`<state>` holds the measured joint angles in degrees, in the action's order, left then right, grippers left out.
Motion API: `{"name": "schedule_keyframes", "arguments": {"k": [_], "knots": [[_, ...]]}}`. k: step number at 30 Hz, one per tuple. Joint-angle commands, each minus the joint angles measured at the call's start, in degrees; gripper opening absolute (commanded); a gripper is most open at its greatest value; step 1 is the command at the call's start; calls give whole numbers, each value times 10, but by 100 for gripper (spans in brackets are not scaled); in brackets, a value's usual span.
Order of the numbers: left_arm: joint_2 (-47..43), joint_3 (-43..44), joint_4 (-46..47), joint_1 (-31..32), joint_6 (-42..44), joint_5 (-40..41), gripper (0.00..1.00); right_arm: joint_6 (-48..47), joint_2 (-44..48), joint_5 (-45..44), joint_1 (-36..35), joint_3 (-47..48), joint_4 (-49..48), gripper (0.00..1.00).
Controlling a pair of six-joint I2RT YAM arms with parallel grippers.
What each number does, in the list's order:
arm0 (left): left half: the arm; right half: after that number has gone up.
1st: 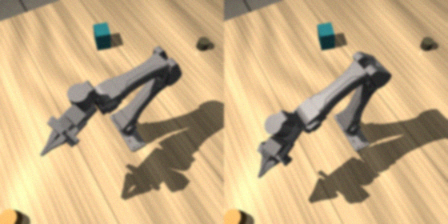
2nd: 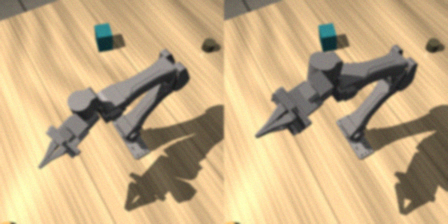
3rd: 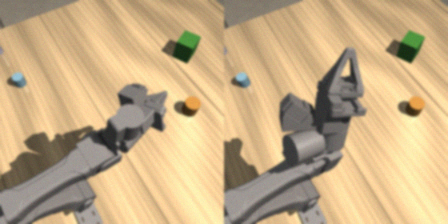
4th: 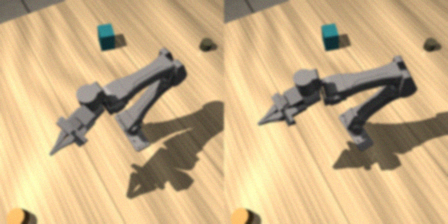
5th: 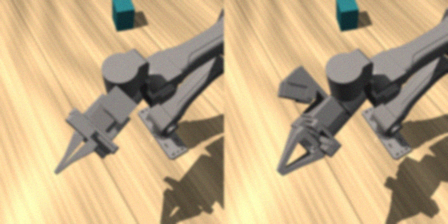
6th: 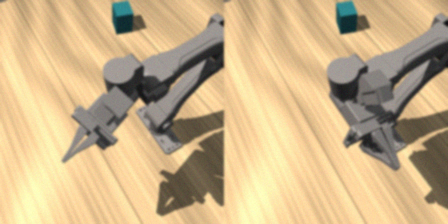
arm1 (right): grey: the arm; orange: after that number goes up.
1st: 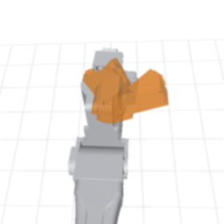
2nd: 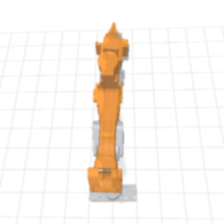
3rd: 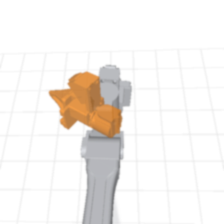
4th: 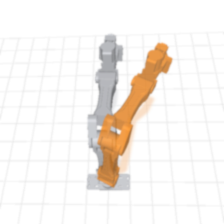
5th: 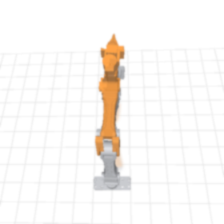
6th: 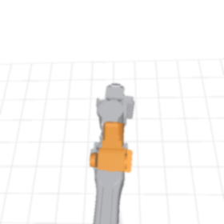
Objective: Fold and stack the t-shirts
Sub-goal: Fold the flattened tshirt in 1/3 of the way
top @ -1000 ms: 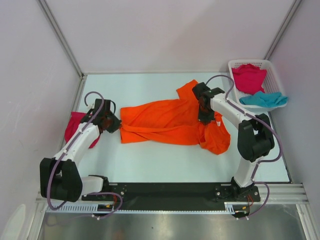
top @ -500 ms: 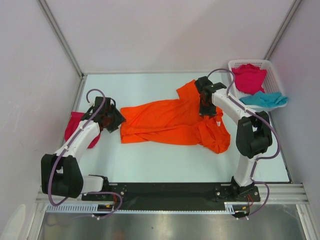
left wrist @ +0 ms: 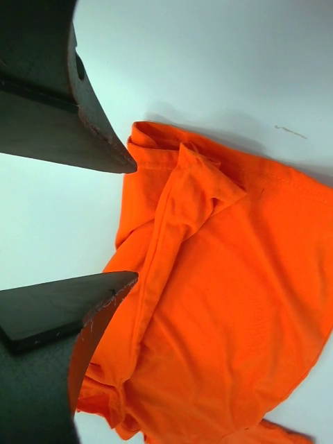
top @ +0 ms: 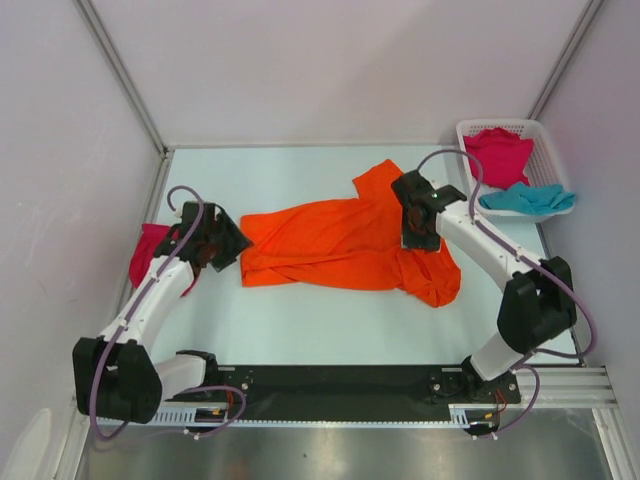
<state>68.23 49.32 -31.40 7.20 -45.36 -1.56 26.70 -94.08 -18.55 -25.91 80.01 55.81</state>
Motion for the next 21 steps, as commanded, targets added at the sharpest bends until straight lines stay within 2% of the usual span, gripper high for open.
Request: {"name": "schedule_keyframes", "arguments": {"k": [1,6,10,21], "knots": [[-35,-28,1,-3,12,-27,64,36,60,7,-2,-97,-6,45],[-45,-48,7,8,17,-35,64,58,84,15,-7,-172,-24,45],[-53,-59,11,18,14,-41,64,64,87,19,-7,-198,-33,46],[-63,-67,14,24,19,-37,64,68,38,25,-20,-192,-63,46]]}}
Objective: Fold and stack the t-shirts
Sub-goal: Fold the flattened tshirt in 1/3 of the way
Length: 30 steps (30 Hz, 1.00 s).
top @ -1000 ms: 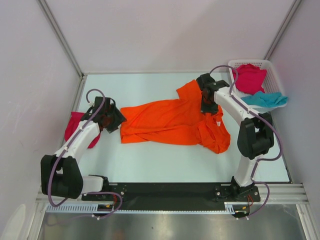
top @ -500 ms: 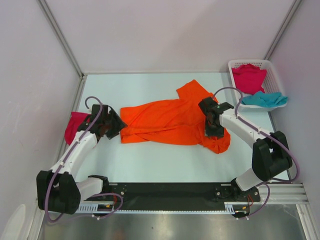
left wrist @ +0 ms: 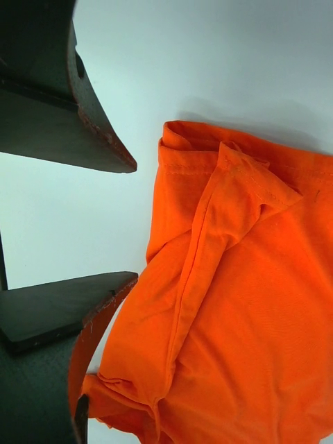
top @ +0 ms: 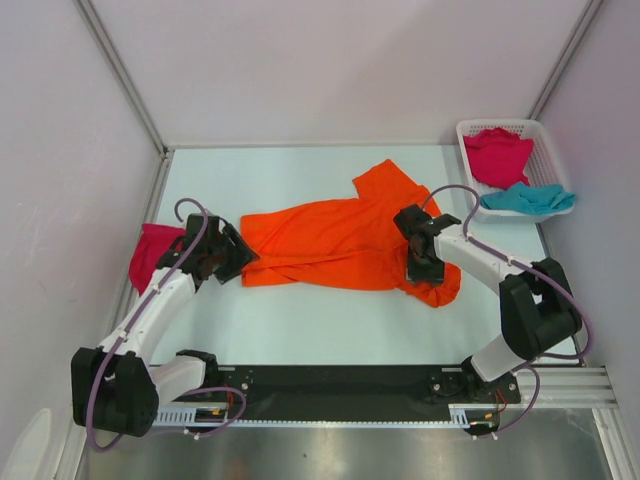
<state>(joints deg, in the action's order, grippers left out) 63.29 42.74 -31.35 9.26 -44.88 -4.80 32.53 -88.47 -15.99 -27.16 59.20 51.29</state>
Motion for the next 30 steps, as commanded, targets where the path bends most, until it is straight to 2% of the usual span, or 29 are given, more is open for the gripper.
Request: {"name": "schedule_keyframes", "arguments": {"k": [1,5,7,8,9,21,26,30], "knots": [[-11,-1,13,3,14,-4,64,10,-21,-2,-9,17,-20,46],[-9,1,15,3,15,-4,64,8,-36,-2,-10,22,-26,43],[-10,2,16,3,16,-5,64,8,-38,-4,-11,21,-29,29],[-9,2,16,2,16,-4,64,8,-39,-5,-11,21,-30,18],[-9,3,16,2,16,-4,64,10,-38,-11,-11,21,-30,0],[-4,-1,23,3,19,-7,64,24,-25,-143,-50,85,24,0],[-9,-2,23,3,20,-7,64,18,-43,-178,-23,130,44,0],[-9,0,23,2,20,-9,64,31,-84,-238,3,180,67,0]]}}
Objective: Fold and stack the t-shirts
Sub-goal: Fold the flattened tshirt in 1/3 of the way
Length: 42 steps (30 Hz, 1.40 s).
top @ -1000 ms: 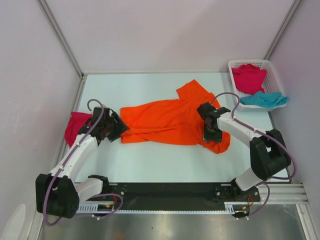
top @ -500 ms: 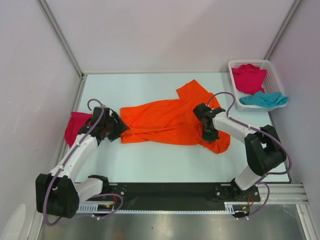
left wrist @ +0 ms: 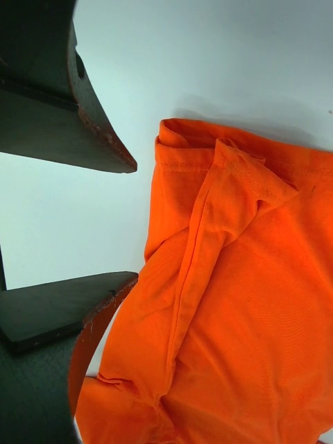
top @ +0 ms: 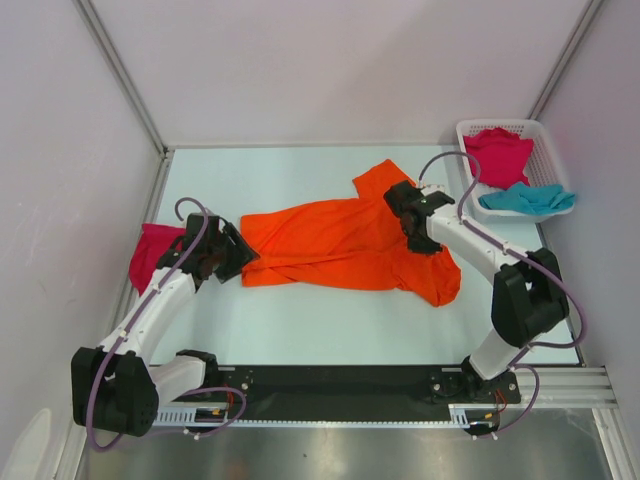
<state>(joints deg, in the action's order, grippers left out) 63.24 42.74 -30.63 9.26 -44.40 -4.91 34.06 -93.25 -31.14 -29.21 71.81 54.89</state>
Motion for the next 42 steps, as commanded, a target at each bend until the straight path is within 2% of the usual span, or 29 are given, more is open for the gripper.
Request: {"name": "schedule_keyframes", "arguments": {"k": [1,8,23,29,31,32,35,42], "knots": [[-9,1,16,2,15,-8,64,20,-46,-95,28,61,41,0],[-3,1,16,3,20,-8,64,13,-112,-117,85,117,24,0],[6,5,15,-6,31,-11,64,-46,-226,-166,124,231,17,0],[3,5,8,-12,34,-11,64,-71,-251,-148,134,245,8,0],[1,4,8,-13,34,-10,64,-70,-244,-135,134,241,9,8],[1,4,8,-13,34,-10,64,-71,-240,-116,133,237,7,23],[2,0,8,-13,34,-13,64,-73,-217,-94,127,231,-1,38],[2,-34,20,-12,20,-12,65,-73,-159,-93,94,273,36,45]]}}
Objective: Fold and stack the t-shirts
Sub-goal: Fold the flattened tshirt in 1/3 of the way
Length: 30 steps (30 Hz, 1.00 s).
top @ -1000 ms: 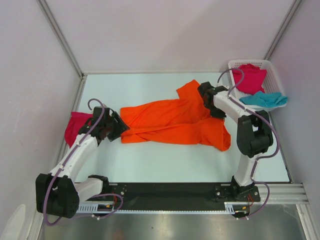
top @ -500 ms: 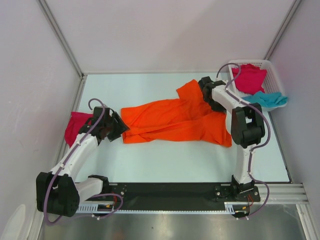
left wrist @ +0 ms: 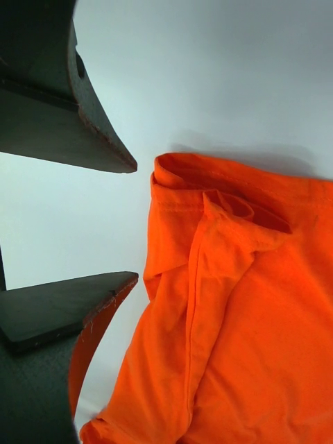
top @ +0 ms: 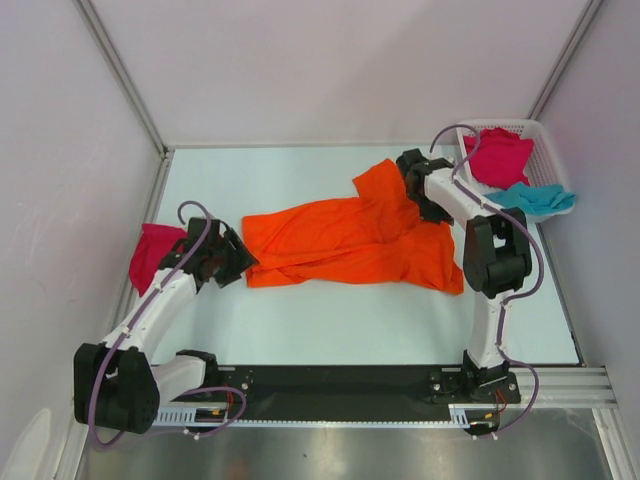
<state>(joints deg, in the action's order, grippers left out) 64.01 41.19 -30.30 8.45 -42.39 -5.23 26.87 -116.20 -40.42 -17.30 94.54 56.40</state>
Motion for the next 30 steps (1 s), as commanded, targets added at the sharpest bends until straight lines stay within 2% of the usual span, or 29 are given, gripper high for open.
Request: {"name": "schedule_keyframes", "arguments": {"k": [1,8,14,19,30], "knots": [[-5,-29,18,-2,-8,-9,65,1,77,0,-33,49,26,45],[7,-58,25,24,-54,25,62,27,140,8,-99,27,64,47],[59,-60,54,45,-69,49,60,62,191,14,-156,-52,80,47],[98,-49,67,48,-68,75,57,82,229,19,-174,-101,94,47],[157,-56,117,50,-73,78,41,99,254,16,-196,-114,119,47]]}}
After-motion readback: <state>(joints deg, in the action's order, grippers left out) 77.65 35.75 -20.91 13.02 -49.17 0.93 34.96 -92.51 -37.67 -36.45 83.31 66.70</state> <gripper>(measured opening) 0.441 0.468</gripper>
